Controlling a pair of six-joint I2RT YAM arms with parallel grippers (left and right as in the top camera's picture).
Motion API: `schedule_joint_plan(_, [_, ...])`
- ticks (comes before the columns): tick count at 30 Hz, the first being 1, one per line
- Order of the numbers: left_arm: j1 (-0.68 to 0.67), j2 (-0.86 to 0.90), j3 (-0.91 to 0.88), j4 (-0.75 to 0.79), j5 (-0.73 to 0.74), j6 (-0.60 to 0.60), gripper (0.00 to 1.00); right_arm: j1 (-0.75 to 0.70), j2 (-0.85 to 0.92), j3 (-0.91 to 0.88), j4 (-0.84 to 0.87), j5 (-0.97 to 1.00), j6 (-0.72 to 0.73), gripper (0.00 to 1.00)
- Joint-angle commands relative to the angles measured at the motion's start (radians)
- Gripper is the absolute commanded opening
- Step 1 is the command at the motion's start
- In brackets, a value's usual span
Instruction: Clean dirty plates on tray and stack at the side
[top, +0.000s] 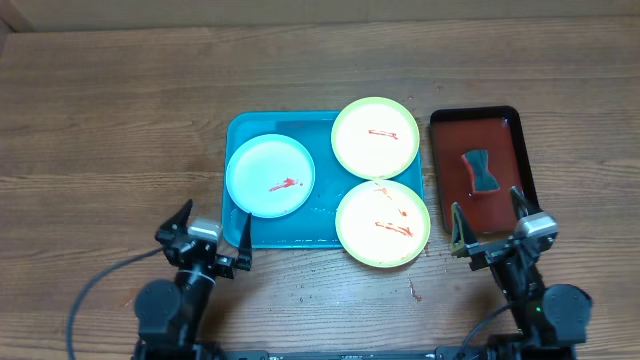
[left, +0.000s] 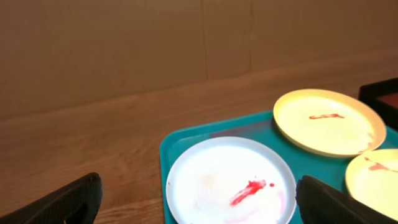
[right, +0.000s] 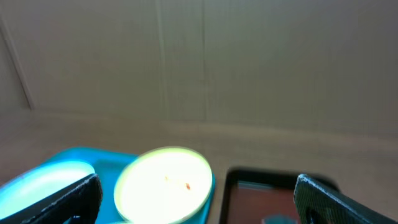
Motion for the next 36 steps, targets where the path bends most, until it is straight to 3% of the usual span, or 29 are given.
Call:
schedule_joint_plan(1, [0.003, 0.138, 0.163, -0.036, 0.018, -0.017, 1.0, 0.005, 0.071, 0.139, -0.033, -0.007, 0.011, 1.0])
schedule_joint_plan(8, [0.003, 0.524, 0.567, -0.302, 0.018, -0.017, 1.0, 0.005, 0.34, 0.483, -0.312, -0.006, 0.01, 1.0])
schedule_joint_plan(17, [0.003, 1.065, 1.096, -0.8, 0.027, -0.018, 1.0, 0.005, 0.775, 0.89, -0.682, -0.008, 0.008, 1.0])
schedule_joint_plan(27, [0.003, 1.402, 1.136, -0.754, 0.166, -0.021, 1.0, 0.005, 1.098, 0.95, -0.789, -0.086, 0.015, 1.0])
schedule_joint_plan(29, [0.003, 1.44, 1.136, -0.735, 0.169, -0.019, 1.0, 0.005, 1.145, 0.95, -0.792, -0.086, 0.015, 0.95])
schedule_joint_plan(30, [0.003, 1.455, 1.136, -0.726, 0.153, -0.017, 0.96, 0.005, 1.165, 0.95, -0.795, -0.086, 0.015, 0.91])
schedule_joint_plan(31, [0.003, 1.473, 1.136, -0.715, 0.123, -0.025, 0.84, 0.005, 1.185, 0.949, -0.796, -0.085, 0.015, 0.9])
schedule_joint_plan(33, [0.003, 1.507, 1.136, -0.706, 0.036, -0.114, 0.73, 0.005, 1.216, 0.949, -0.796, -0.085, 0.015, 0.88])
schedule_joint_plan(36, [0.003, 1.562, 1.136, -0.706, -0.062, -0.246, 0.71, 0.005, 1.249, 0.949, -0.797, -0.085, 0.016, 0.88])
